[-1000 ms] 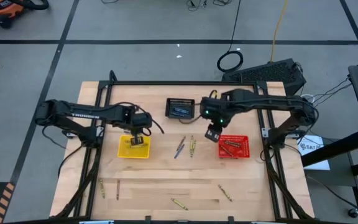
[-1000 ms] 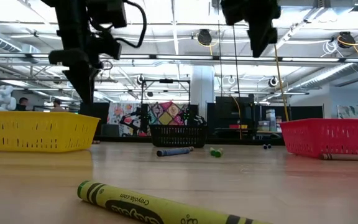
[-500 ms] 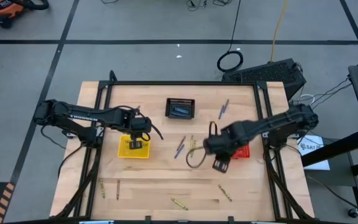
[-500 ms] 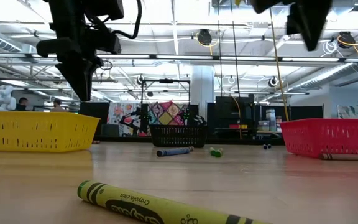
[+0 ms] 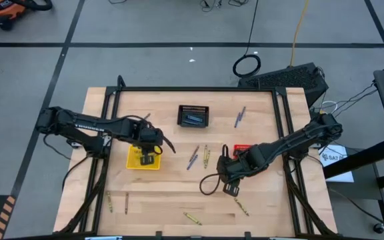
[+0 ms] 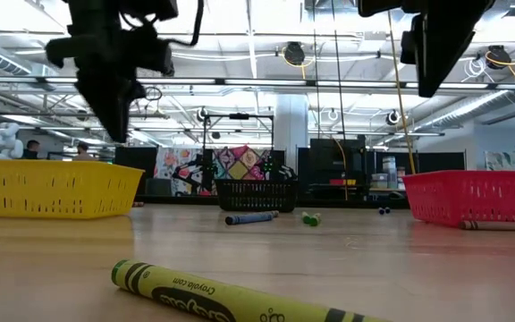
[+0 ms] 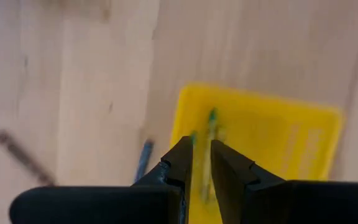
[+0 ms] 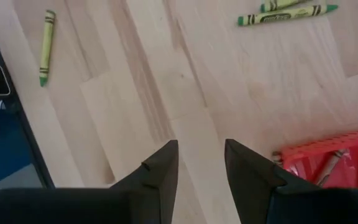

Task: Sort crayons
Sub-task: Put the brown crayon into the red bin

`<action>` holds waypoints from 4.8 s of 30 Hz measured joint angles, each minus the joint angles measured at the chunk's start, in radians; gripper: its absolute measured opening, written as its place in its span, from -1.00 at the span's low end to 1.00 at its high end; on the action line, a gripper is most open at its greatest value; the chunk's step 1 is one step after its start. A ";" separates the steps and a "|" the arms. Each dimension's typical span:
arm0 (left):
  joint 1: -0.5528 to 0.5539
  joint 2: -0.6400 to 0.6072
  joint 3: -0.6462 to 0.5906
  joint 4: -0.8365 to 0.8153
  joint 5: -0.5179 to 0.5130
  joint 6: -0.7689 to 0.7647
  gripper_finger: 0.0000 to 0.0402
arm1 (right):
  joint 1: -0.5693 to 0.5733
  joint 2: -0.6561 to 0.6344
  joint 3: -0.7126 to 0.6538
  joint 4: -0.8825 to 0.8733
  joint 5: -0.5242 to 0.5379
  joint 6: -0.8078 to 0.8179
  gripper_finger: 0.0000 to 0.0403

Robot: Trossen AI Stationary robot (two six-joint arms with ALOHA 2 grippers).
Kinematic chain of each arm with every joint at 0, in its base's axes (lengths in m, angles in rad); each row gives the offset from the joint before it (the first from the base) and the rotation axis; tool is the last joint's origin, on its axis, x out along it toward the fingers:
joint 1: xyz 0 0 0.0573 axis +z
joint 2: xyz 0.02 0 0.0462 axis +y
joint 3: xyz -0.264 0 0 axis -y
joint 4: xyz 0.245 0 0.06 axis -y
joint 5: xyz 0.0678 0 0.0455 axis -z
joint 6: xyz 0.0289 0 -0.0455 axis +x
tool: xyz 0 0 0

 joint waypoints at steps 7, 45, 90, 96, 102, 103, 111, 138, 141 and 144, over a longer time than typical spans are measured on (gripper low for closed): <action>-0.047 0.004 0.000 0.283 0.022 -0.149 -0.72 | 0.000 0.000 0.000 -0.002 -0.001 -0.030 -0.41; 0.018 0.511 0.175 0.667 -0.035 -0.472 -0.73 | 0.001 0.000 0.000 0.014 -0.001 -0.046 -0.41; 0.023 0.608 0.174 0.737 -0.038 -0.444 -0.50 | 0.001 0.000 0.000 0.020 0.002 -0.049 -0.41; 0.023 0.640 0.177 0.750 -0.080 -0.444 -0.50 | 0.001 0.000 0.000 0.026 0.002 -0.049 -0.41; 0.022 0.648 0.179 0.729 -0.134 -0.435 -0.54 | 0.001 0.000 0.000 0.027 0.002 -0.049 -0.41; 0.022 0.648 0.179 0.726 -0.138 -0.423 -0.57 | 0.001 0.000 0.000 0.027 0.002 -0.049 -0.41; 0.024 0.646 0.178 0.706 -0.112 -0.335 -0.95 | 0.001 0.000 0.000 0.027 0.002 -0.048 -0.41; -0.043 0.330 0.172 0.534 -0.084 -0.120 -0.96 | 0.048 0.000 0.000 0.107 0.258 -0.123 -0.41; -0.065 0.289 0.172 0.507 -0.089 -0.101 -0.96 | 0.073 0.000 0.000 0.129 0.350 -0.164 -0.41; -0.090 0.255 0.170 0.496 -0.122 -0.095 -0.96 | 0.096 0.000 0.000 0.152 0.432 -0.188 -0.41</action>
